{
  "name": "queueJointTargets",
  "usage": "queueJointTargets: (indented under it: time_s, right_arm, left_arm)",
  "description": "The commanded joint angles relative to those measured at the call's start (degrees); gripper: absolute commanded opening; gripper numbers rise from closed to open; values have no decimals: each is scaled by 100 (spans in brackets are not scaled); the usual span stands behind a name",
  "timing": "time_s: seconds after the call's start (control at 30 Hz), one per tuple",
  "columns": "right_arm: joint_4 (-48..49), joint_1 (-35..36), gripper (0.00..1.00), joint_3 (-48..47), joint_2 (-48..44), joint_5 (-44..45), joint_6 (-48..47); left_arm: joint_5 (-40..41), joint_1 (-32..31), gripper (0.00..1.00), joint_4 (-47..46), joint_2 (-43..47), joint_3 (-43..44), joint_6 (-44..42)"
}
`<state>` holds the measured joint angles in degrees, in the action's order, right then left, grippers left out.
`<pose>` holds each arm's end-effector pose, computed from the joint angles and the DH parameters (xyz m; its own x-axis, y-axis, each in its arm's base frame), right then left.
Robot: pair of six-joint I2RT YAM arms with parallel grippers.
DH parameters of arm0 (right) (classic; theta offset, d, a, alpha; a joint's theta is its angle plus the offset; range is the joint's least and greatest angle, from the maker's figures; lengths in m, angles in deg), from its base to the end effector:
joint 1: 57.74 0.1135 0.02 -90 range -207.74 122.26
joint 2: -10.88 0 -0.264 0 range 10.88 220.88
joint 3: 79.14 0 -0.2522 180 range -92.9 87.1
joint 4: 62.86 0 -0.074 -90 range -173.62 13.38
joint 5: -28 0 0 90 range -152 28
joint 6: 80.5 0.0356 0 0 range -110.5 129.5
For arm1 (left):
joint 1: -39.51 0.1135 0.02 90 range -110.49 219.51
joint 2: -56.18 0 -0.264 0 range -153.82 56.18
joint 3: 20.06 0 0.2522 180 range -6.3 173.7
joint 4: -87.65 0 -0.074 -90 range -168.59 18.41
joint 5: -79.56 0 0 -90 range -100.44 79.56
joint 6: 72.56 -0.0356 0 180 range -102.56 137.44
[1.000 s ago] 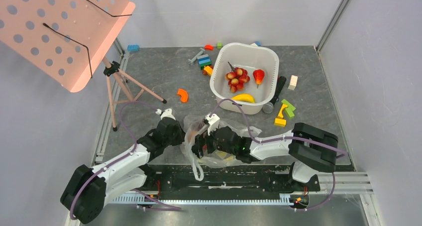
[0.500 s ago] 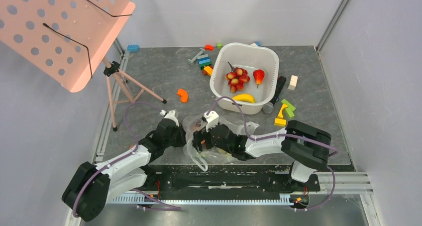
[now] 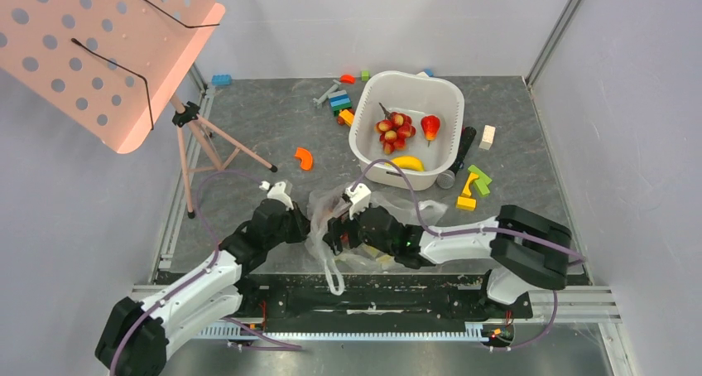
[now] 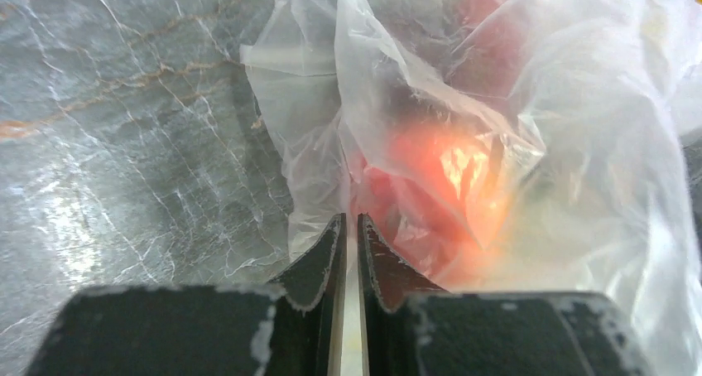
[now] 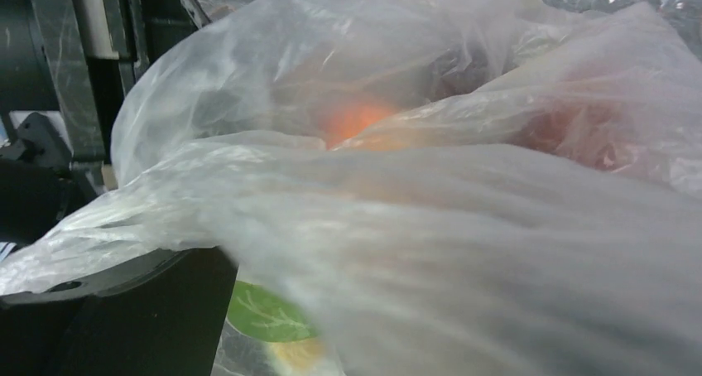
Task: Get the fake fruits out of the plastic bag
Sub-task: Take out the fake fruit from the plastic bag.
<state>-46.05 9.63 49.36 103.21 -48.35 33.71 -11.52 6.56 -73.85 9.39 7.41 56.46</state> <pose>0.1312 0.2928 0.1682 -0.4767 -0.1077 -0.8725 -0.6782 0.6766 0.2870 0.1371 -0.0897 0.1553 -0.7500 -0.2640 -0.6064 0.1083 0.8555 -0.5063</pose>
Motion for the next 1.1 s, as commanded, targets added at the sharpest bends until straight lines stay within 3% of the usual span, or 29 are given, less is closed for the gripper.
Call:
queueJointTargets:
  time_s: [0.0, 0.43, 0.77, 1.07]
  right_arm:
    - [-292, 44, 98, 232, -706, 62, 4]
    - [-1167, 30, 98, 856, -1925, 854, 308]
    - [-1308, -33, 98, 280, -1294, 994, 400]
    - [-494, -40, 98, 107, -962, 547, 324]
  left_arm:
    - [524, -38, 14, 489, 470, 401, 112]
    - [882, -10, 17, 666, 386, 627, 136]
    - [719, -10, 18, 314, -168, 670, 115]
    - [492, -10, 17, -338, -975, 512, 84]
